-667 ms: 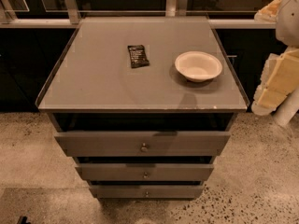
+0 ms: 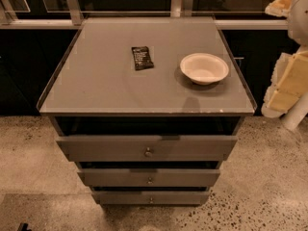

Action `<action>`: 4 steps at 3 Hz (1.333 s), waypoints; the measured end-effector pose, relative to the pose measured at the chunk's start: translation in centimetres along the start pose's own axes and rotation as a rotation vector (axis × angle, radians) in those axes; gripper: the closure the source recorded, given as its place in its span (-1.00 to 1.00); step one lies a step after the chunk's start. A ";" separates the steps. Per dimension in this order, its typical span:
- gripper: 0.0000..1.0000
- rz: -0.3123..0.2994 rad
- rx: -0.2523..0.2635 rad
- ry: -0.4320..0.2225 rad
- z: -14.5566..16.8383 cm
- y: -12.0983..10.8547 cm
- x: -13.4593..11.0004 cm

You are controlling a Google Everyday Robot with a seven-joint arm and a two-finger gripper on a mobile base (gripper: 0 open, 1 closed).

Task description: Open top drawer

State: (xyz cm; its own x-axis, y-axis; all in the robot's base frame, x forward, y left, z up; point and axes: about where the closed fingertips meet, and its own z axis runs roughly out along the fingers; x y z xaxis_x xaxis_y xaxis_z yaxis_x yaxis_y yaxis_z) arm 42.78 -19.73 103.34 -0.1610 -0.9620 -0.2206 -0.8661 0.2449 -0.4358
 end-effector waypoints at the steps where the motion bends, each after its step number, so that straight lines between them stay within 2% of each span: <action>1: -1.00 0.012 0.049 -0.028 -0.4 2.2 2.6; 2: -1.00 0.117 0.016 -0.110 5.1 5.8 8.1; 3: -1.00 0.242 -0.042 -0.239 13.8 9.3 11.2; 4: -0.62 0.292 0.004 -0.300 15.0 8.0 10.9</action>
Offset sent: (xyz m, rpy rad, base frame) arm 0.0067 -0.0509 -0.1972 0.6535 -0.1567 -0.1149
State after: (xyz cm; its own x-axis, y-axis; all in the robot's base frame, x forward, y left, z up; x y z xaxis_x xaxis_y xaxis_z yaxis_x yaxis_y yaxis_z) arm 41.21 -26.47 84.41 -0.2544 -0.7742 -0.5795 -0.8024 0.5035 -0.3205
